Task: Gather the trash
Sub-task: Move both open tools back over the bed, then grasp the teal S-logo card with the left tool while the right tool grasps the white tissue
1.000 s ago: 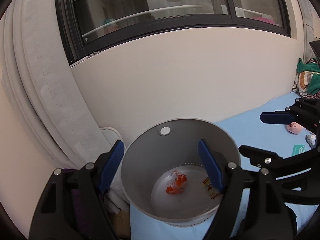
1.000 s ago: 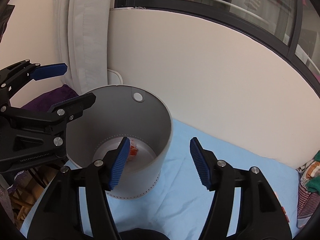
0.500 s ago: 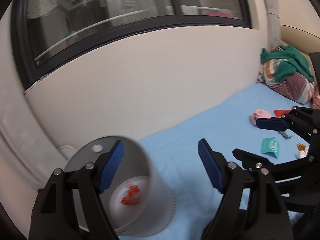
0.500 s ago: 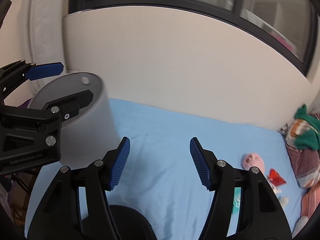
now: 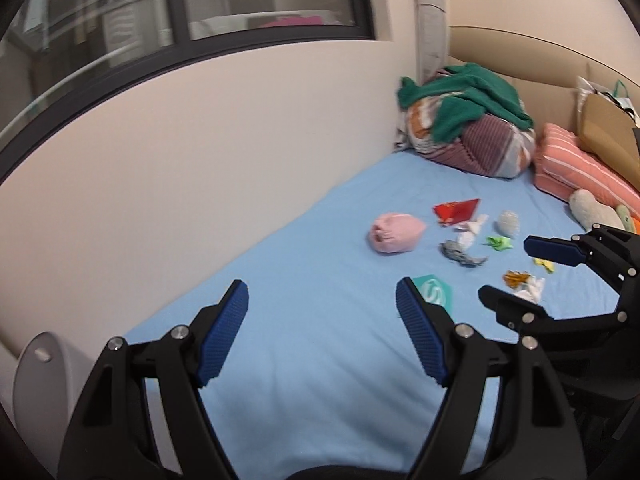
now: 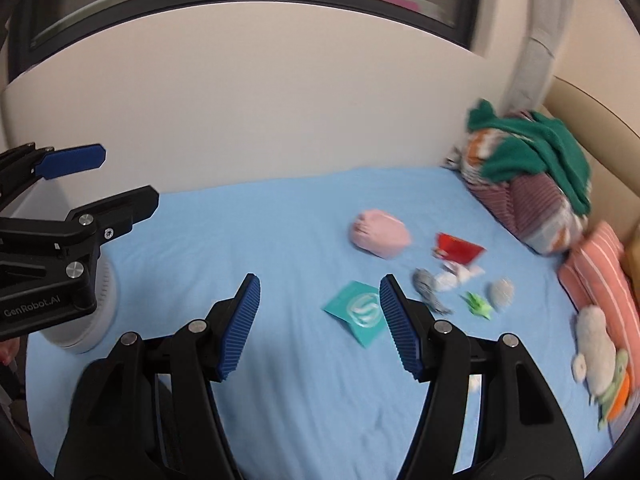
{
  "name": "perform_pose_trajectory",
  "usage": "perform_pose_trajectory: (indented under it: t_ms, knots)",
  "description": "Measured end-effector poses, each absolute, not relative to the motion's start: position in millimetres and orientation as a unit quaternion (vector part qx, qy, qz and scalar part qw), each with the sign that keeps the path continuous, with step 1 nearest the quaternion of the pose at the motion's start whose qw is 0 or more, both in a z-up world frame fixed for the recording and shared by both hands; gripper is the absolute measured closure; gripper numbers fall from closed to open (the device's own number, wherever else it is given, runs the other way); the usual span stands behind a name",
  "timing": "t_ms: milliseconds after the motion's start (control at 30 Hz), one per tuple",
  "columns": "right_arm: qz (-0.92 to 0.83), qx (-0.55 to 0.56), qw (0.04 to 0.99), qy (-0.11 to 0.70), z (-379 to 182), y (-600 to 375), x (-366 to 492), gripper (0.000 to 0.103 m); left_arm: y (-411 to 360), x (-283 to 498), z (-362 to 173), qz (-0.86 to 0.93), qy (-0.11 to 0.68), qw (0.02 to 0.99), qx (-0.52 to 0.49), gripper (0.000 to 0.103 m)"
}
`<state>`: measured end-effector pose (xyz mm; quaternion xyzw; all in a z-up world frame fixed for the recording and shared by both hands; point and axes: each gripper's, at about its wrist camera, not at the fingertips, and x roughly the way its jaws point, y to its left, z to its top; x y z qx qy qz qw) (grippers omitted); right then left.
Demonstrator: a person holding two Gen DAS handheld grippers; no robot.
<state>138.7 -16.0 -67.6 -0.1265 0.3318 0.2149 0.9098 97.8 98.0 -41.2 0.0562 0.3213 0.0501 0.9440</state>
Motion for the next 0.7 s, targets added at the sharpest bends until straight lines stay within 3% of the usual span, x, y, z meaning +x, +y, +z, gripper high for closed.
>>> perform_pose_trajectory:
  t_ms: [467, 700]
  knots:
    - [0.091, -0.081, 0.919, 0.374, -131, -127, 184, 0.043, 20, 171, -118, -0.034, 0.377, 0.924, 0.055, 0.027]
    - [0.035, -0.046, 0.906, 0.42, -193, -165, 215, 0.043, 1, 210, -168, -0.056, 0.413, 0.908, 0.049, 0.027]
